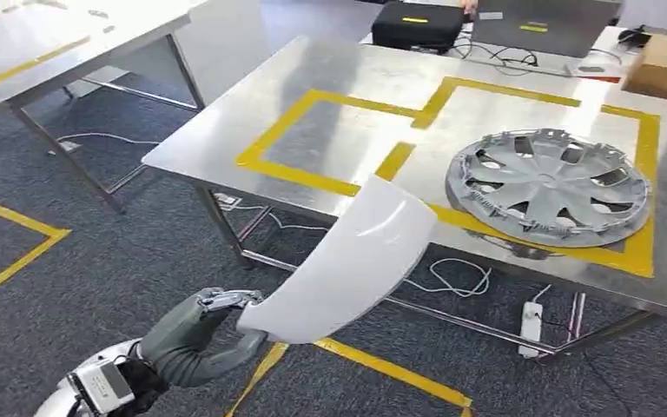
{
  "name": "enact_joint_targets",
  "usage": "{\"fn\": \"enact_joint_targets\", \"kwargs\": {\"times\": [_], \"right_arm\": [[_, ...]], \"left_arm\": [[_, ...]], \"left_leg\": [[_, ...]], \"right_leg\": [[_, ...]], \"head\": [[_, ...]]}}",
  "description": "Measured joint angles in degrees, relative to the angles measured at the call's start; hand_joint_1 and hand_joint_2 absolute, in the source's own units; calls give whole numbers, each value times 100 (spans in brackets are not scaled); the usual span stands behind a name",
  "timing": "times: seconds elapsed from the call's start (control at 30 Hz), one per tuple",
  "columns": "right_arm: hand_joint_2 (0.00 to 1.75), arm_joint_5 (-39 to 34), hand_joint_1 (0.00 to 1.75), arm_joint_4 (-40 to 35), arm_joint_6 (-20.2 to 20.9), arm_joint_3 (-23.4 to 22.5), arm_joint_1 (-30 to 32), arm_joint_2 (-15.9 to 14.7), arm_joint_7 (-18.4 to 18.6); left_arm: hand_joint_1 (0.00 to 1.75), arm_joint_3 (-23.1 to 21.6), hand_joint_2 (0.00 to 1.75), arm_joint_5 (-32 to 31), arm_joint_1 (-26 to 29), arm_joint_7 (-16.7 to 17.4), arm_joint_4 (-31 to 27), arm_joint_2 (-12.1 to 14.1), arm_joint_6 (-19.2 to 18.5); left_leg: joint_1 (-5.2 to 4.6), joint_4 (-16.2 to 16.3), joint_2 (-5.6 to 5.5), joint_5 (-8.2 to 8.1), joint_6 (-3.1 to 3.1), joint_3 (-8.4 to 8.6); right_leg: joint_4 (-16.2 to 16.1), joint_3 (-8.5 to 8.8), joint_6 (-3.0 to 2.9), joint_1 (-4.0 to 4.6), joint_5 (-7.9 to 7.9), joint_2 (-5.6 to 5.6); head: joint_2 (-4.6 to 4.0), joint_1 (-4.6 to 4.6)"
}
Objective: Take the parts from the cabinet and place them on the table.
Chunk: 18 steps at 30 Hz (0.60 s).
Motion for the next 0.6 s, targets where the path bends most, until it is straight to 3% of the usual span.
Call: {"fn": "enact_joint_targets", "kwargs": {"times": [0.03, 0.07, 0.17, 0.2, 0.23, 0.27, 0.33, 0.37, 0.4, 0.47, 0.5, 0.53, 0.6], "right_arm": [[175, -2, 0, -13, 4, 2, 3, -2, 6], [175, -7, 0, -15, 7, 4, 9, 0, 13], [175, -11, 0, -28, 13, 11, 81, 0, 50], [175, -17, 0, -48, 9, 13, 109, 0, 66], [175, -37, 0, -66, -4, 28, 108, 0, 83], [175, -57, 0, -77, -7, 46, 104, 0, 120], [175, -135, 0, -120, -26, 98, 120, 0, 197], [175, -166, 0, -142, -33, 125, 149, 0, 252], [175, -188, 0, -160, -37, 142, 178, -2, 284], [175, -221, 0, -210, -46, 168, 232, 0, 330], [175, -223, 0, -236, -46, 184, 253, 0, 350], [175, -223, 0, -245, -46, 197, 251, 0, 360], [175, -219, 0, -278, -44, 240, 258, 0, 400]], "left_arm": [[175, -2, 175, 0, 6, 35, 4, 0, 15], [175, -7, 175, 2, -2, 75, 15, 0, 35], [175, -13, 175, -4, -27, 160, 15, -18, 87], [175, -13, 175, -15, -39, 205, 15, -42, 131], [175, -13, 175, -26, -38, 267, 15, -57, 177], [175, -9, 175, -39, -33, 331, 18, -72, 228], [175, 0, 175, -140, -27, 533, 35, -94, 363], [175, 4, 175, -173, -27, 608, 42, -112, 407], [175, 11, 175, -217, -27, 672, 44, -136, 451], [175, 22, 175, -365, -36, 796, 63, -179, 548], [175, 24, 175, -416, -45, 846, 74, -195, 573], [175, 26, 175, -474, -58, 894, 92, -210, 599], [175, 24, 175, -625, -94, 1019, 131, -249, 656]], "left_leg": [[17, -329, -143, 114, 19, -17], [-2, -247, -129, 10, 79, 6], [14, -279, -3, 126, 196, 68], [21, -293, 69, 138, 239, 99], [19, -293, 117, 102, 292, 135], [12, -292, 177, 69, 314, 168], [2, -291, 330, -22, 333, 248], [-1, -291, 394, -70, 333, 302], [-3, -291, 458, -123, 331, 368], [-2, -292, 579, -247, 312, 541], [-4, -293, 632, -314, 292, 630], [-52, -293, 671, -381, 252, 687], [-72, -317, 742, -424, 196, 736]], "right_leg": [[57, 11, 35, 21, -40, 72], [40, -5, 68, 17, -78, 136], [1, -33, 138, 4, -196, 270], [76, -20, 159, 24, -220, 45], [316, -132, 196, 47, -352, -324], [711, -352, 224, 41, -555, -501], [1628, -905, 254, 37, -892, -593], [1822, -1068, 253, 37, -864, -593], [1726, -1078, 249, 38, -692, -594], [878, -750, 219, 45, -80, -660], [364, -532, 199, 56, 207, -827], [192, -440, 185, 119, 192, -1087], [154, -412, 148, 100, 182, -941]], "head": [[0, -24], [0, -39], [0, -37], [0, -37], [0, 18], [0, 22], [0, 20], [0, 17], [0, 17], [0, 17], [0, 20], [0, 15], [0, 0]]}}
